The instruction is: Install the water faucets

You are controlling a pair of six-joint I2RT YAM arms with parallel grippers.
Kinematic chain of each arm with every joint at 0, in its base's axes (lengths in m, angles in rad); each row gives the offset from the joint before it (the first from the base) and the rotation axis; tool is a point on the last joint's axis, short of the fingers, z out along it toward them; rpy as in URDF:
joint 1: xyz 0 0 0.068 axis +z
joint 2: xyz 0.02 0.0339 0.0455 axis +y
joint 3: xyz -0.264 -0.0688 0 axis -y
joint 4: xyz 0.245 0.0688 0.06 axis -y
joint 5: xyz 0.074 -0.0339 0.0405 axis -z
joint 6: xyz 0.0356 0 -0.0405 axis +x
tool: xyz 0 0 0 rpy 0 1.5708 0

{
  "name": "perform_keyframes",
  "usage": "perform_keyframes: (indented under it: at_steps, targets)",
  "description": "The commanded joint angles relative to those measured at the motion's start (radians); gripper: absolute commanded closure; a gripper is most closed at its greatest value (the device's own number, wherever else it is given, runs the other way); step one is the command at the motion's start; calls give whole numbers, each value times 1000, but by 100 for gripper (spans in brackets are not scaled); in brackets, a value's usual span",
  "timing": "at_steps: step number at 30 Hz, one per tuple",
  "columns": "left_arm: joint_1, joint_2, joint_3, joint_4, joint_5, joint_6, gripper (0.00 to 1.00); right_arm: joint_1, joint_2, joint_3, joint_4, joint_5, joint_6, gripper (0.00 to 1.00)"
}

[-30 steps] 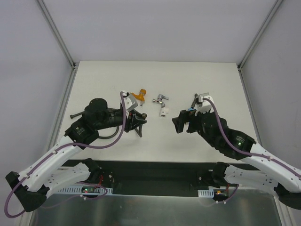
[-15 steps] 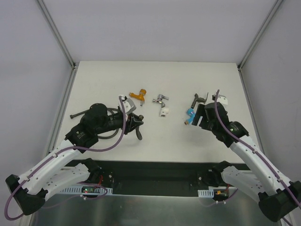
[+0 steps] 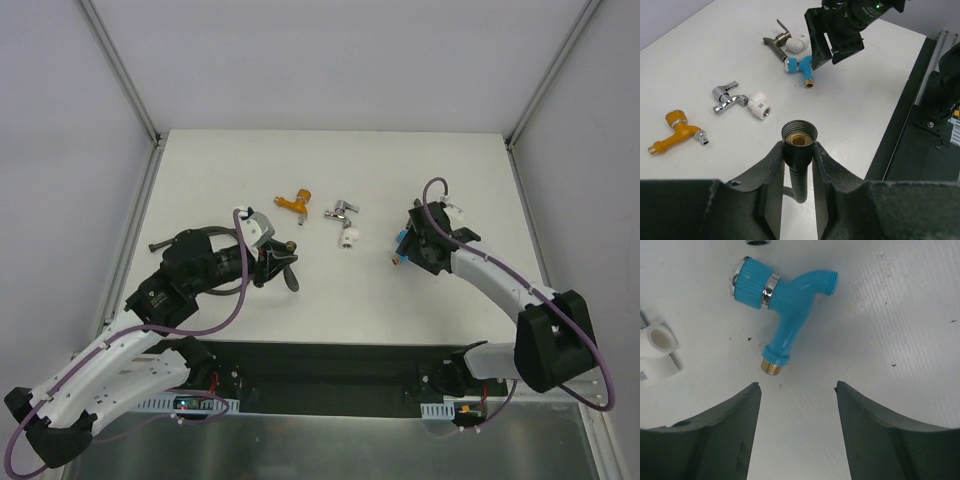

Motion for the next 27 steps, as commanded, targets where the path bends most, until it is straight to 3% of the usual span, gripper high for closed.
perform_keyframes:
  at_steps: [1, 13, 22, 26, 27]
  targets:
    - [7, -14, -10, 69, -8, 11, 100, -21, 102, 69, 74, 27, 133, 38]
    - [7, 15, -8, 70, 28, 5, 100, -39, 260, 82, 135, 87, 256, 50]
    - [7, 14, -10, 72, 38, 14, 100, -53, 319, 72, 166, 92, 244, 58]
    - [7, 23, -13, 74, 36, 17, 100, -55, 322, 59, 189, 87, 226, 64]
    - [7, 26, -13, 72, 36, 17, 100, -55, 316, 52, 191, 81, 218, 69]
